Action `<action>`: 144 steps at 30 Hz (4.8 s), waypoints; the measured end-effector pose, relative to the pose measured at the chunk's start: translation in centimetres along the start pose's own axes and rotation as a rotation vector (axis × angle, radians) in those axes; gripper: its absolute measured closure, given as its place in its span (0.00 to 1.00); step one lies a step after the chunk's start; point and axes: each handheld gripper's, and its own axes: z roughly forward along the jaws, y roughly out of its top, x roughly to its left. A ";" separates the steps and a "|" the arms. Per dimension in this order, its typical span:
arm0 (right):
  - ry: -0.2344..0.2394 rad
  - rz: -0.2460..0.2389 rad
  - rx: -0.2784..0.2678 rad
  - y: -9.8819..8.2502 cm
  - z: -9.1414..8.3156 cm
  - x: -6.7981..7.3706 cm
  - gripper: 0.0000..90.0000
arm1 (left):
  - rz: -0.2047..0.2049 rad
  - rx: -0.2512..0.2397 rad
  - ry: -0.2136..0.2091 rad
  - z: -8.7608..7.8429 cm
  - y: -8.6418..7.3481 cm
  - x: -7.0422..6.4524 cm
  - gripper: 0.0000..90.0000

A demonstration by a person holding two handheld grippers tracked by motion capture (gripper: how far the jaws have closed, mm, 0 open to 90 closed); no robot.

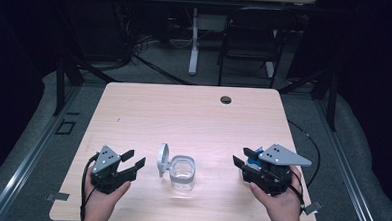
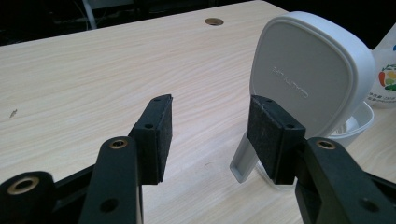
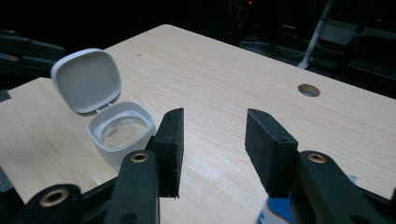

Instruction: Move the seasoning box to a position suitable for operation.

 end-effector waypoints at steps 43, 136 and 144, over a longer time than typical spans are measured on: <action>-0.136 0.103 0.057 -3.9 -0.8 -4.7 0.41 | -0.025 -0.006 0.003 -0.1 -0.1 0.6 0.56; -0.129 0.110 0.059 -15.3 6.8 -5.3 0.39 | -0.040 0.003 0.024 0.0 -0.7 1.4 0.56; -0.130 0.108 0.065 -15.3 6.8 -5.3 0.39 | -0.042 0.002 0.024 0.0 -0.7 1.4 0.56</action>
